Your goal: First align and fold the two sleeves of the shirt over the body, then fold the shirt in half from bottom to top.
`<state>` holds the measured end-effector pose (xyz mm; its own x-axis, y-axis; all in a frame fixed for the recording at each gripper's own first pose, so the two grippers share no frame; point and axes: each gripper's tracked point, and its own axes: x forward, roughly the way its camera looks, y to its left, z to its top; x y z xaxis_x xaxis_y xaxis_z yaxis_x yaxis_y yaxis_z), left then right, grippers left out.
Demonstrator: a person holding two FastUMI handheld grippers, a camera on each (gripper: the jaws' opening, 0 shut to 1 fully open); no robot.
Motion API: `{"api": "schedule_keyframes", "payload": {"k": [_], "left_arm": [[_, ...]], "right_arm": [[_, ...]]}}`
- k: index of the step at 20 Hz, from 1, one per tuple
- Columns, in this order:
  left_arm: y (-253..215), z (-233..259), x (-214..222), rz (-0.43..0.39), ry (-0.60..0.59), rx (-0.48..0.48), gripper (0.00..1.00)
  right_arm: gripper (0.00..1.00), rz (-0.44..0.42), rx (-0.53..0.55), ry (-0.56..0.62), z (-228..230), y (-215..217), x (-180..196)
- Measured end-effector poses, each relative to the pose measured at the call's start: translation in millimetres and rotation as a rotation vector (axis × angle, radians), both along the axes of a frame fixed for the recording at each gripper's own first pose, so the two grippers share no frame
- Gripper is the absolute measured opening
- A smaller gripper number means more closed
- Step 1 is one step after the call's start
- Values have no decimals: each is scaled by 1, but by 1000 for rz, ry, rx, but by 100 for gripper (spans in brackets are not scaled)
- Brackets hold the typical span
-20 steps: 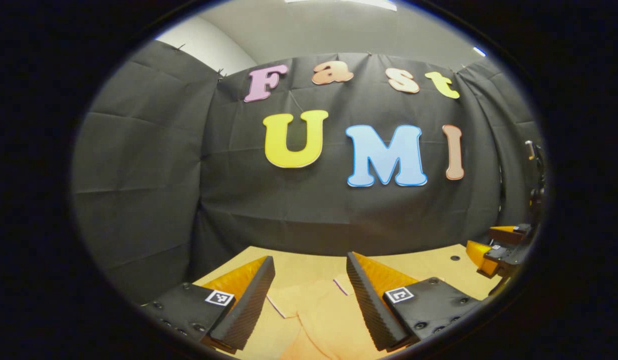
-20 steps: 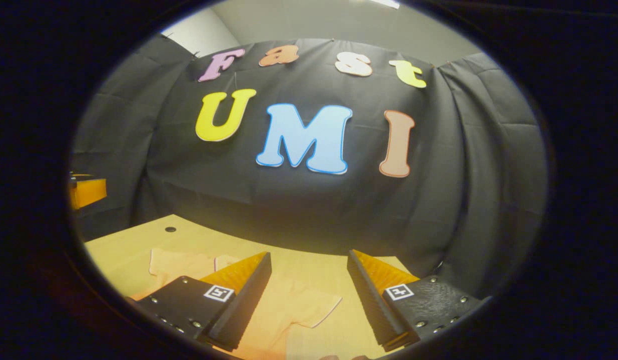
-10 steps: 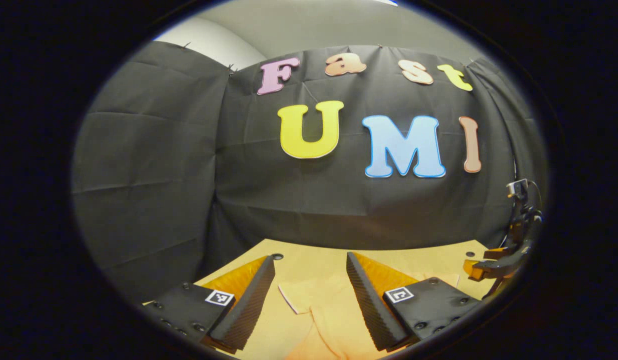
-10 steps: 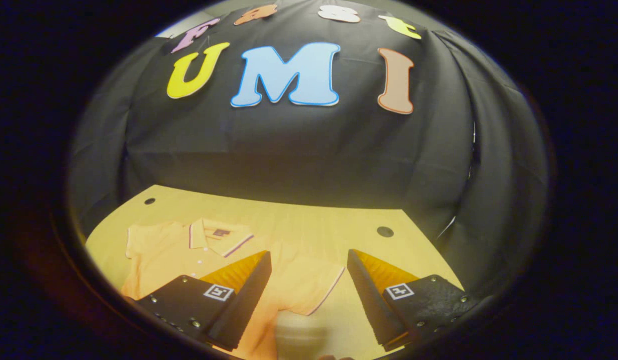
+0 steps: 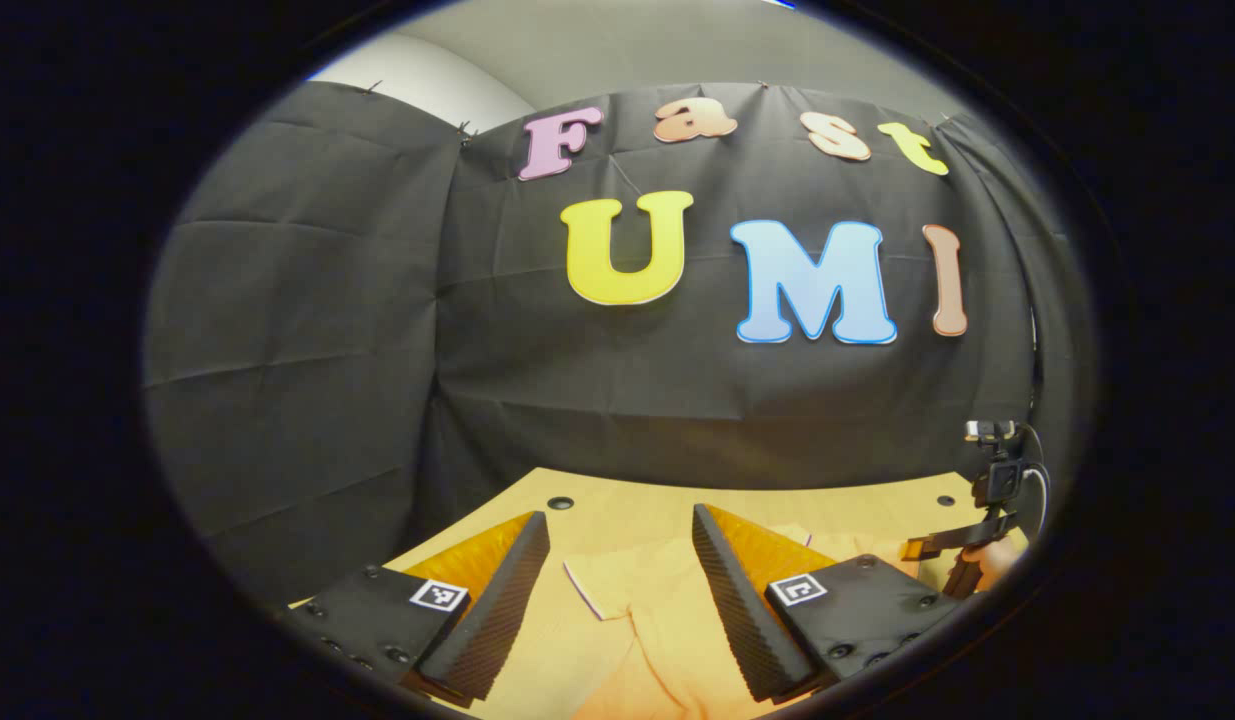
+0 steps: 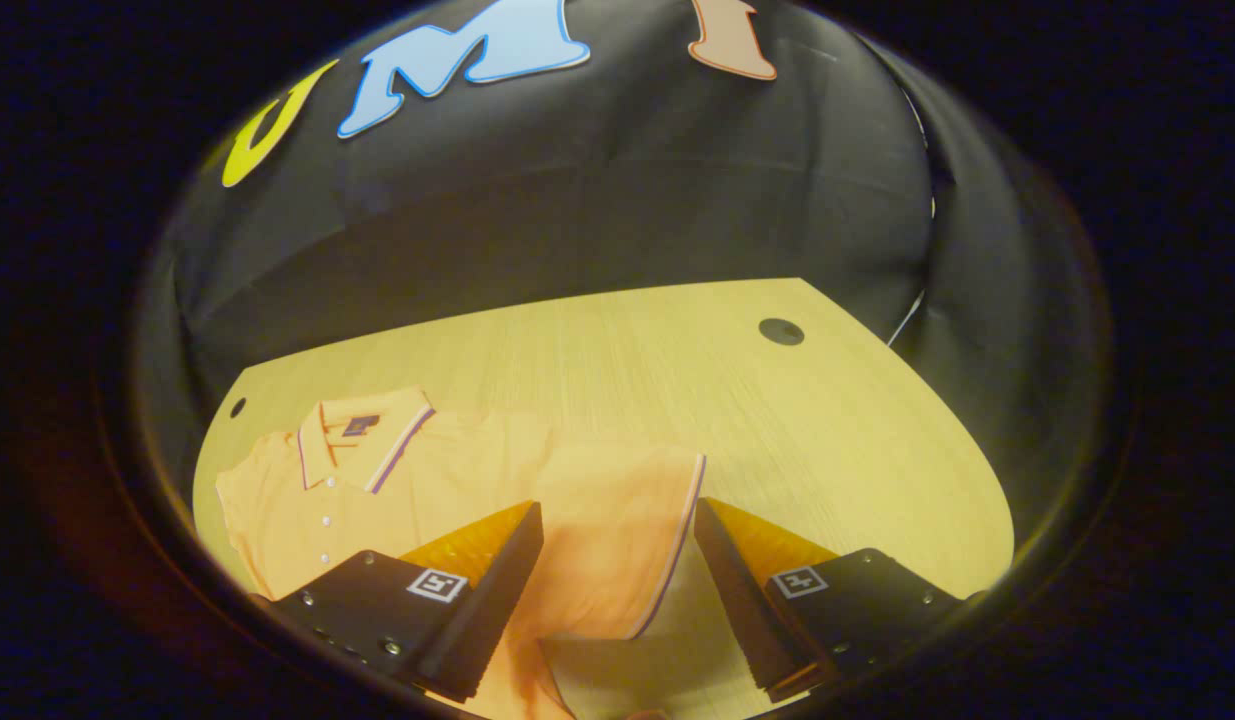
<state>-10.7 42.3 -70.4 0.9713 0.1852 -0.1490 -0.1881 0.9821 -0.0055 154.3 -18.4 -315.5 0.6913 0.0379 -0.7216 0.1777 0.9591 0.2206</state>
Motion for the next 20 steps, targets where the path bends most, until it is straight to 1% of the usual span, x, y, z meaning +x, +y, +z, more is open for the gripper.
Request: {"api": "schedule_keyframes", "payload": {"k": [2, 4, 7, 9, 10, 11, 13, 14, 15, 16, 17, 18, 20], "left_arm": [[0, 0, 0, -3, 1, 6, 93], [-1, -1, -1, -4, 3, 8, 95], [-2, -2, -1, -11, 11, 11, 94], [-2, -1, 0, -14, 10, 11, 94], [-2, -3, -1, -14, 11, 10, 94], [-2, -3, -2, -15, 12, 5, 94], [-3, -5, -3, -13, 15, 1, 94], [-3, -5, -4, -13, 16, -1, 94], [-4, -5, -5, -12, 16, -1, 94], [-4, -5, -5, -10, 16, 1, 95], [-4, -5, -7, -10, 16, 1, 94], [-4, -4, -9, -7, 16, 3, 94], [-1, -8, -14, 5, 19, -6, 94]], "right_arm": [[94, 10, -38, 15, -10, -2, 4], [95, 14, -53, 35, -18, -2, 5], [95, 16, -38, 71, -30, -2, 5], [95, 42, -4, 99, -36, 6, -1], [92, 47, -9, 80, -35, 5, 3], [82, 60, -3, 83, -35, 7, 1], [54, 82, 3, 63, -34, 11, 4], [52, 84, 8, 63, -33, 14, 3], [16, 89, 3, 61, -32, 15, 3], [17, 102, -6, 57, -32, 17, 4], [16, 98, -36, 57, -32, 13, 4], [3, 114, -47, 23, -21, 17, 8], [2, 180, -91, -49, 5, 31, 13]]}}
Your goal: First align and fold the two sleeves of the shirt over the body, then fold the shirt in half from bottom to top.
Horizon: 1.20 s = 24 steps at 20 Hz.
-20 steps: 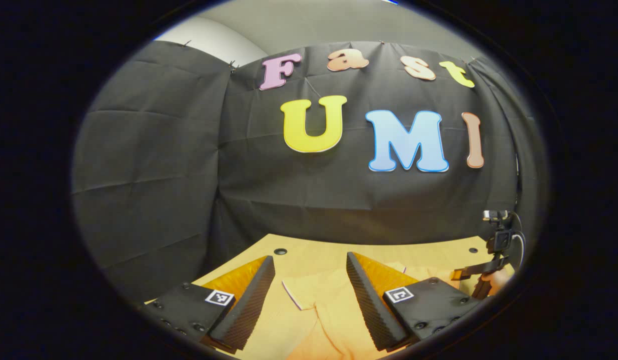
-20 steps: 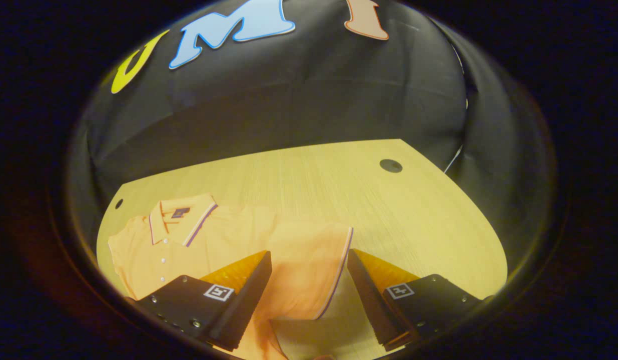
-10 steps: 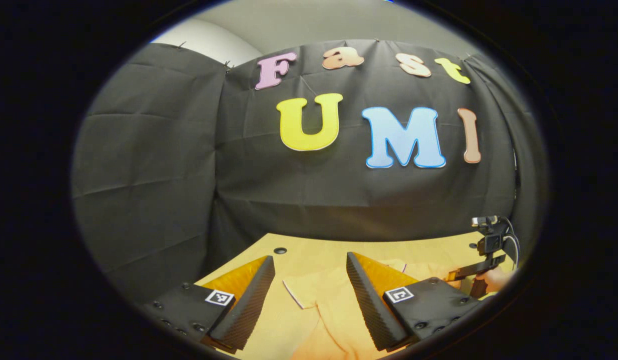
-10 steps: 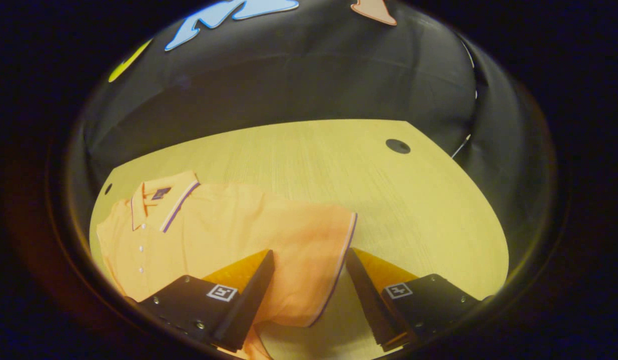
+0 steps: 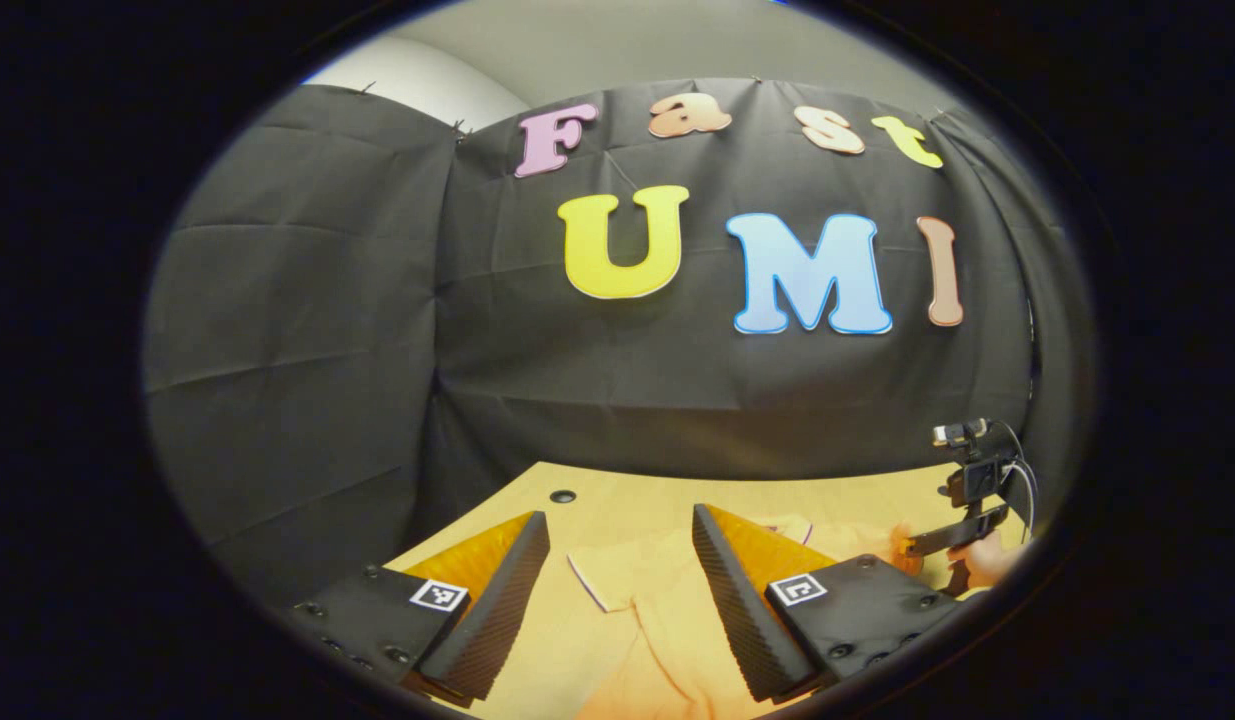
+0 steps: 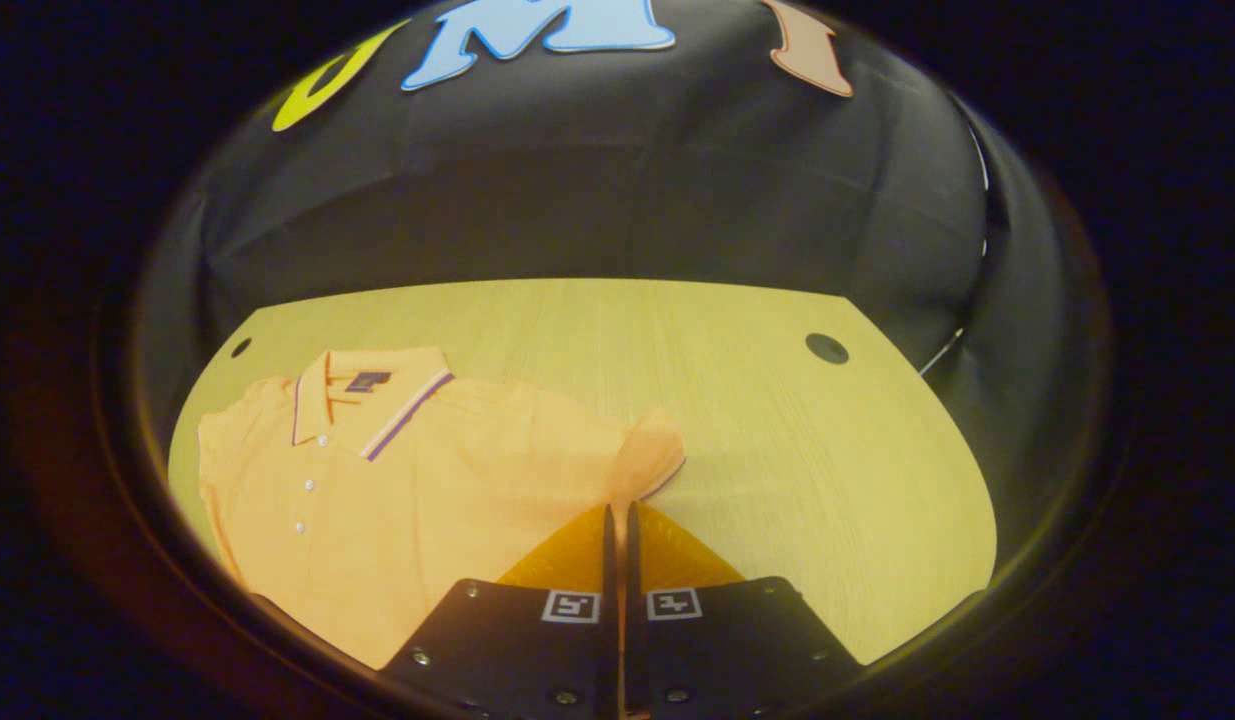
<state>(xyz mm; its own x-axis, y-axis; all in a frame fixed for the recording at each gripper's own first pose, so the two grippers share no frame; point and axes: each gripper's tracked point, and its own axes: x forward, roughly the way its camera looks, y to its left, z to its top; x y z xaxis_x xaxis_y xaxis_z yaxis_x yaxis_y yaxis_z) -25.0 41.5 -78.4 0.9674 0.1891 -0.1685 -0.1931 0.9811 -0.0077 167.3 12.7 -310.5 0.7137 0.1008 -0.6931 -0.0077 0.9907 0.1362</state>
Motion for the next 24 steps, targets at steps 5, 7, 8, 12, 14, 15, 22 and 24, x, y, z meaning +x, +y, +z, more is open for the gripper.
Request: {"api": "schedule_keyframes", "payload": {"k": [5, 7, 8, 12, 14, 15, 22, 24], "left_arm": [[6, -4, -11, 21, 4, -3, 95], [12, -5, -17, 35, 5, -1, 94], [15, -6, -20, 46, 7, -2, 94], [32, -12, -33, 95, 16, -6, 94], [37, -17, -36, 111, 23, -14, 94], [39, -19, -36, 118, 27, -22, 94], [29, -25, -18, 91, 38, -32, 95], [25, -31, -7, 61, 38, -36, 95]], "right_arm": [[2, 149, -26, -83, 27, 50, 1], [2, 204, -36, -90, 27, 68, -1], [2, 226, -44, -91, 26, 74, -3], [2, 281, -70, -79, 17, 90, -6], [5, 294, -58, -73, 16, 95, -7], [7, 295, -53, -74, 17, 94, -8], [43, 321, -6, -100, 30, 104, -12], [66, 311, -21, -125, 43, 101, -16]]}}
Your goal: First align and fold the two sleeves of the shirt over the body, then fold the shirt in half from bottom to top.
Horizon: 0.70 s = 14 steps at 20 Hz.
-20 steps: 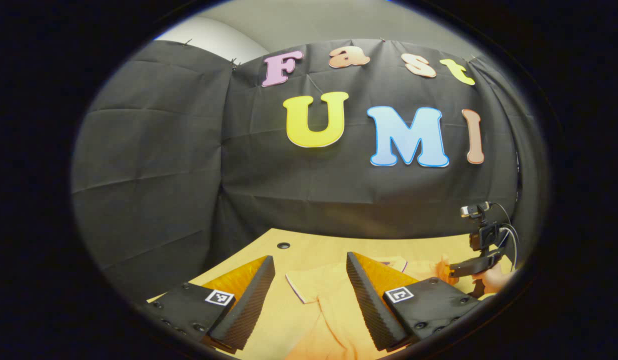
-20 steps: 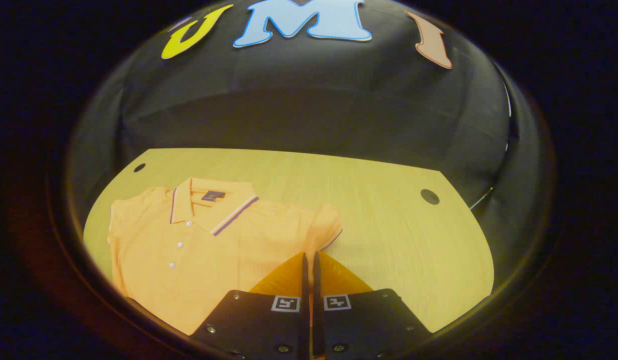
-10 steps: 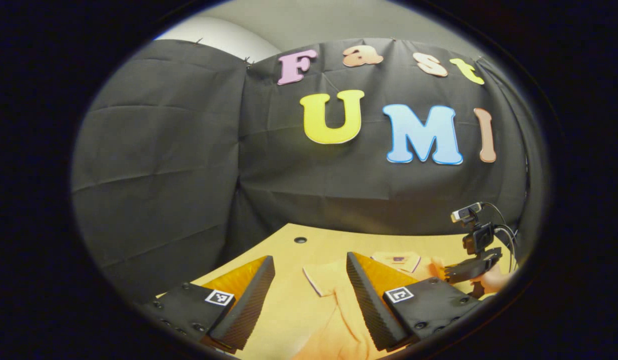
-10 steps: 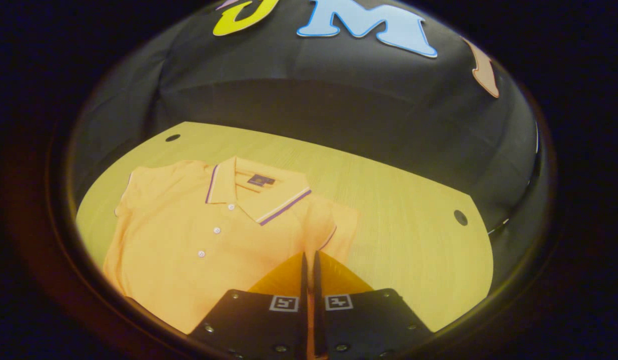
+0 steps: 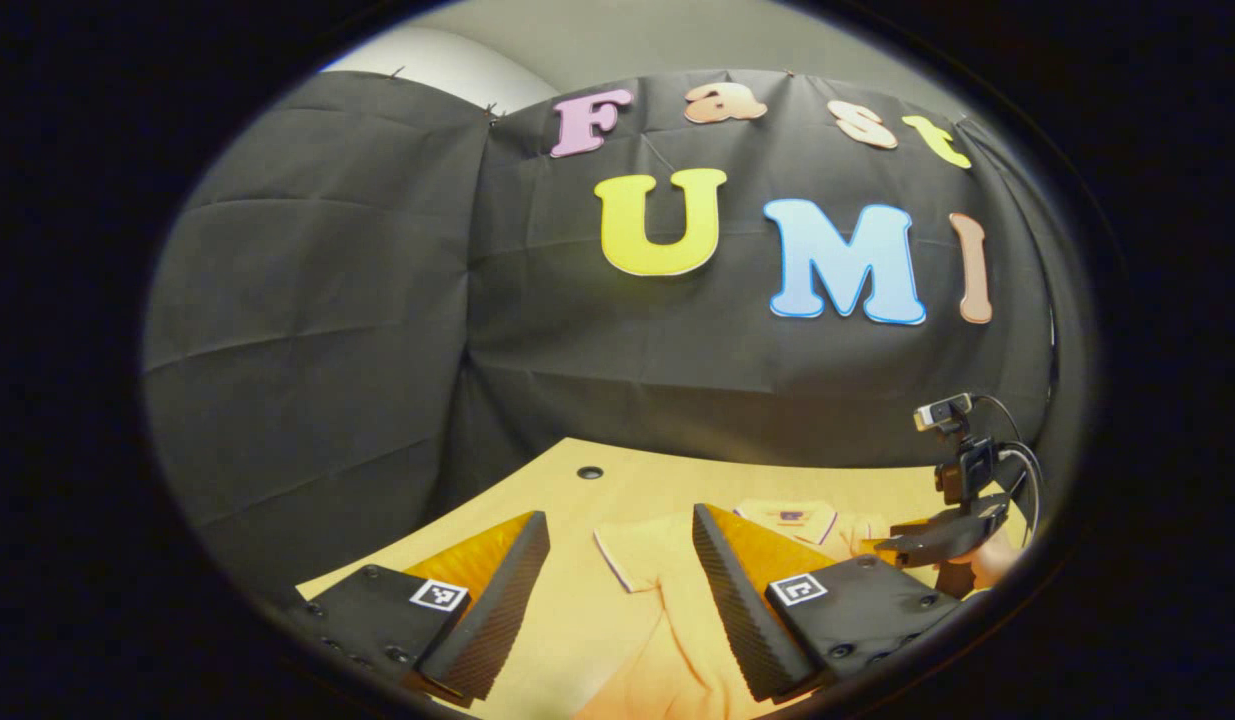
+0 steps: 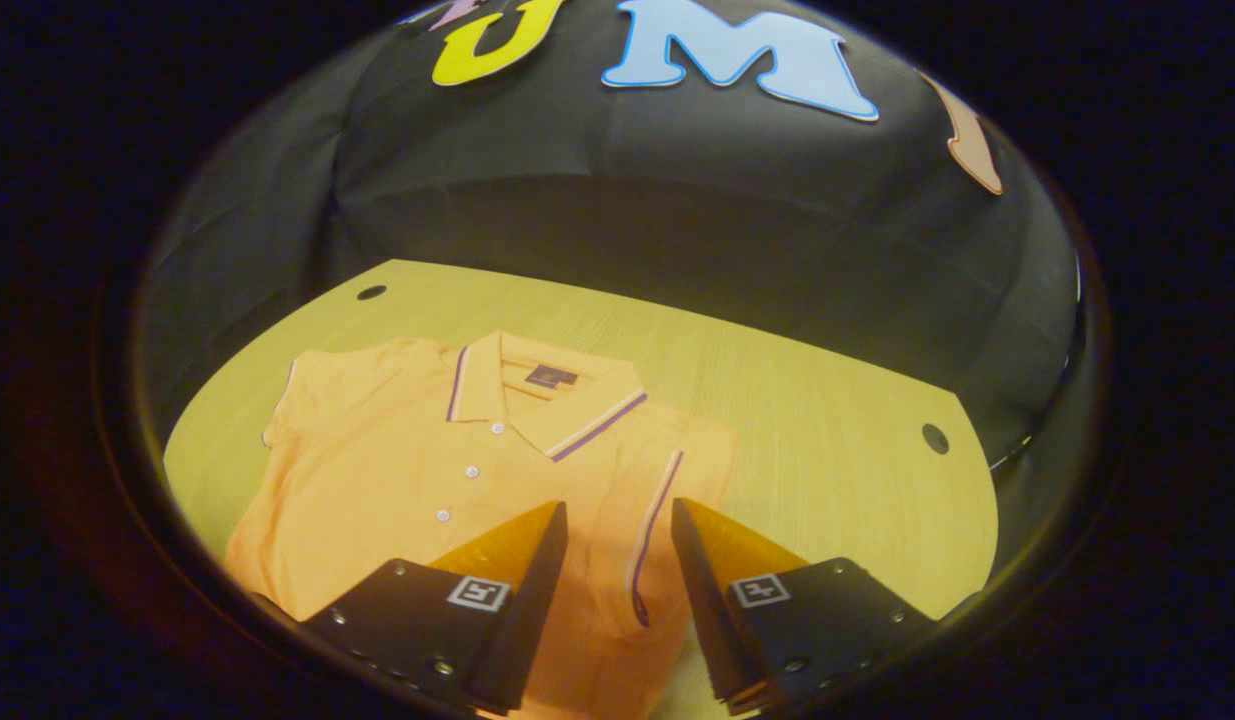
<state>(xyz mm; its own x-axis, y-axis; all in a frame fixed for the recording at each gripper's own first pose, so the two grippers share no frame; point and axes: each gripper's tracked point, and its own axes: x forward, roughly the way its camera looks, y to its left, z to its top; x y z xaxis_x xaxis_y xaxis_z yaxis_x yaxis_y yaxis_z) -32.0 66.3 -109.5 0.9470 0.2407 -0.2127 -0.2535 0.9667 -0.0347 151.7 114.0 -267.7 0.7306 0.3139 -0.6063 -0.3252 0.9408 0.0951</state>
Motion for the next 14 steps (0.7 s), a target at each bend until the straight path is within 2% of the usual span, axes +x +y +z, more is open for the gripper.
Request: {"api": "schedule_keyframes", "payload": {"k": [1, 3, 8, 10, 14], "left_arm": [[0, -3, 7, -13, 1, -2, 95], [3, -14, 25, -44, 6, -18, 95], [16, -53, 69, -123, 48, -58, 95], [25, -88, 98, -165, 90, -92, 95], [43, -139, 133, -178, 163, -121, 95]], "right_arm": [[78, -4, 5, -5, 6, 0, -3], [90, -30, 32, -20, 25, 1, -13], [96, -120, 46, -105, 82, -12, -38], [96, -180, 66, -139, 112, -17, -61], [95, -260, 59, -170, 138, -19, -103]]}}
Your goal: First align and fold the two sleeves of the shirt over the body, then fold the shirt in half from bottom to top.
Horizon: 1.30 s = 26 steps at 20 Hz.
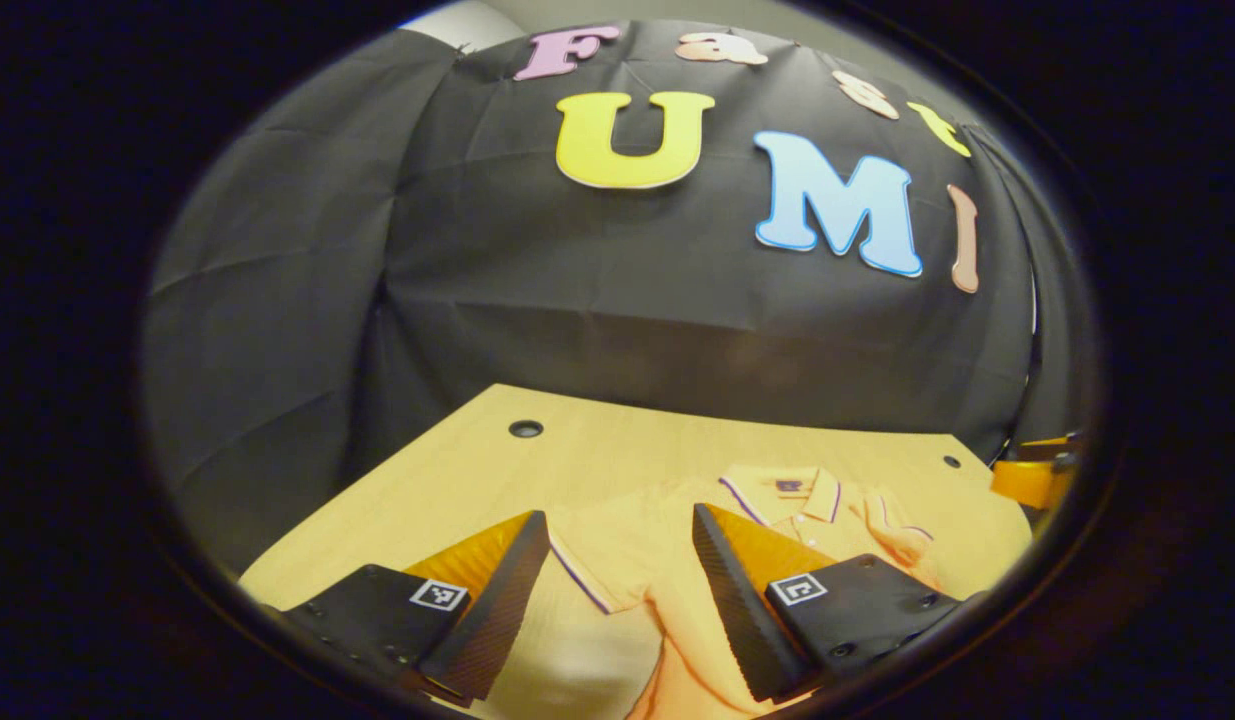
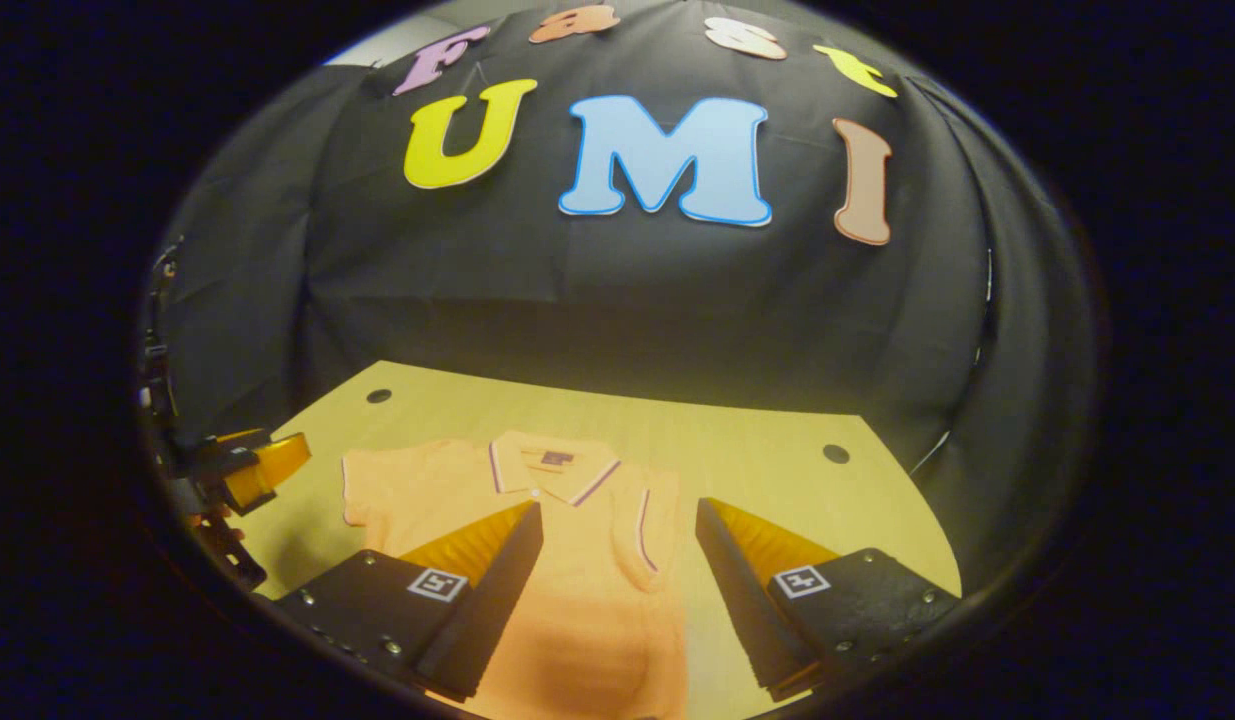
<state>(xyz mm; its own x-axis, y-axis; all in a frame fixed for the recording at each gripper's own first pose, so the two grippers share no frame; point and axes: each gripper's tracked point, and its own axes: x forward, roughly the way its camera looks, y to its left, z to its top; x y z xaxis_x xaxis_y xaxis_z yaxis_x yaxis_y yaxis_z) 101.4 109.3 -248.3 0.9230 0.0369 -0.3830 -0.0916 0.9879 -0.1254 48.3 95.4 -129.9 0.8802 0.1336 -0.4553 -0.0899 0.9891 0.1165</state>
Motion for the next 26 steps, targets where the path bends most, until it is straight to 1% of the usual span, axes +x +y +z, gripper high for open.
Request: {"api": "schedule_keyframes", "payload": {"k": [3, 5, 8, 9, 10, 13, 14, 16, 18, 19, 20, 21, 22, 23, 25, 26], "left_arm": [[13, -47, 29, -1, 75, 12, 94], [13, -76, 39, -17, 140, -15, 94], [25, -107, 53, 9, 213, -55, 95], [29, -114, 58, 20, 229, -53, 95], [33, -122, 60, 28, 245, -43, 94], [33, -141, 66, 21, 296, -10, 93], [34, -142, 69, 17, 295, 17, 93], [26, -141, 76, 0, 284, 27, 94], [24, -144, 78, -6, 299, 60, 94], [24, -144, 79, -3, 305, 69, 96], [24, -146, 78, -2, 309, 78, 94], [20, -144, 79, -8, 304, 73, 94], [20, -146, 79, -9, 306, 77, 84], [18, -145, 79, -26, 308, 78, 80], [12, -145, 80, -73, 319, 83, 61], [8, -145, 81, -102, 322, 84, 48]], "right_arm": [[95, -47, 11, 4, 8, -1, -24], [95, -72, 4, 17, 7, -3, -36], [95, -89, 14, 54, 1, -1, -52], [94, -93, 18, 67, 0, -1, -59], [95, -94, 19, 78, -3, -2, -64], [96, -100, 1, 94, -5, -5, -76], [96, -103, -2, 95, -4, -6, -79], [96, -108, 5, 100, -5, -5, -82], [95, -112, 16, 102, -4, -5, -82], [95, -114, 17, 100, -4, -5, -82], [95, -115, 19, 98, -2, -5, -82], [95, -115, 22, 96, -4, -5, -83], [95, -115, 28, 99, -6, -4, -84], [96, -118, 36, 107, -8, -4, -86], [95, -126, 63, 109, -8, 0, -88], [95, -126, 72, 114, -11, 2, -88]]}}
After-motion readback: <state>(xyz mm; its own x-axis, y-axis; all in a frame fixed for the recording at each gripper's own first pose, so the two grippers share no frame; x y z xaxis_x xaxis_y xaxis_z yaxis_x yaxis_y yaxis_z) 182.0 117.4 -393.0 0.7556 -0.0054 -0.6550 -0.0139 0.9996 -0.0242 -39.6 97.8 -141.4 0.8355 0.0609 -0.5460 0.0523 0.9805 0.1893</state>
